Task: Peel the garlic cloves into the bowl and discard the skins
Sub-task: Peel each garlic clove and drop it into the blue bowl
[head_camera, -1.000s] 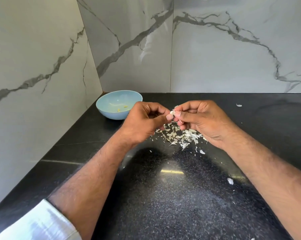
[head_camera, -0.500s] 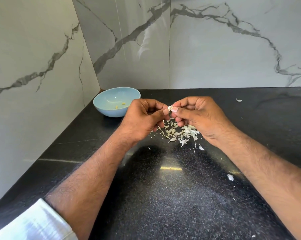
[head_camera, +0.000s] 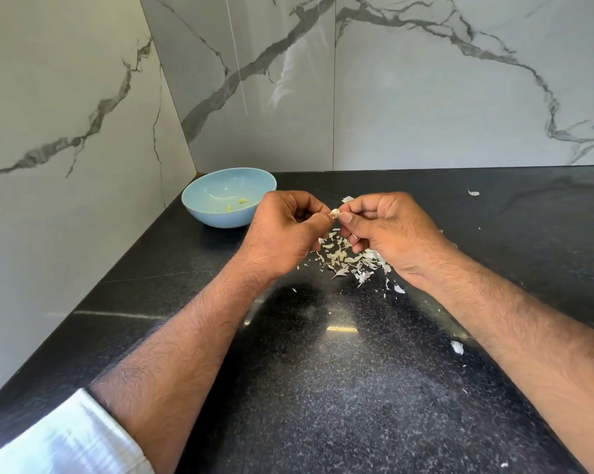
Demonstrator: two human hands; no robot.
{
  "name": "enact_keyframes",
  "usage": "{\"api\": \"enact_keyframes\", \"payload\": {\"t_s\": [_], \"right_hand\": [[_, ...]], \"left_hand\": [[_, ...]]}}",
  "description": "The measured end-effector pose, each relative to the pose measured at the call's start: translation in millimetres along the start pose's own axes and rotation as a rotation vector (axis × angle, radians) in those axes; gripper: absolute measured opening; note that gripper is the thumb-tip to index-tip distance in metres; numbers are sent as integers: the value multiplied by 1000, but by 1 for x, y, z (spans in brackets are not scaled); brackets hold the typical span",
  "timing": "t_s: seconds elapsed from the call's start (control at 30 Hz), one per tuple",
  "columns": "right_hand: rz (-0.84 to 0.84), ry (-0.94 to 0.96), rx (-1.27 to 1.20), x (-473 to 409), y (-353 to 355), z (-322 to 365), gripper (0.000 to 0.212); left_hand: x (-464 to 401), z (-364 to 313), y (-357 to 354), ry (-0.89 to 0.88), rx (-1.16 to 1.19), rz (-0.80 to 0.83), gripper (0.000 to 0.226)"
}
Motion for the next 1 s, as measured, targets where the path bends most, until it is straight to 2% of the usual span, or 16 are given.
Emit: {"api": "enact_keyframes", "payload": {"t_s": [0.23,0.33,0.37,0.43,0.5,0.67,1.0], "right_hand": [[218,-172,-401,4,10,13,14],[274,-197,-494,6,16,19,13],[273,-199,-493,6,17,20,13],[256,-204,-458,7,17,18,14],[231,-197,-387,8,15,15,19],[113,-130,-235,6,13,13,23],[66,-63,-256,7,14,17,22]], "left_hand": [[-2,1,8,72,-37,-60,13],[-6,8,15,126,-158,-100,32],[-7,9,19,112,-207,-118,35],[-10,9,25,57,-263,-135,25],[-9,6,25,-7,-280,-106,30],[-5,-2,11,-195,-48,-35,8],[-5,-1,5,-283,-174,-8,4]]}}
Point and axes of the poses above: each hand's wrist, its own x-axis away from the middle knuckle, its own y-axis out of the back of the hand, z = x × y, the point moved 3 cm from there along -x, towards the middle knuckle, and after that the axes turned 8 degrees about x, right-handed, at the moved point
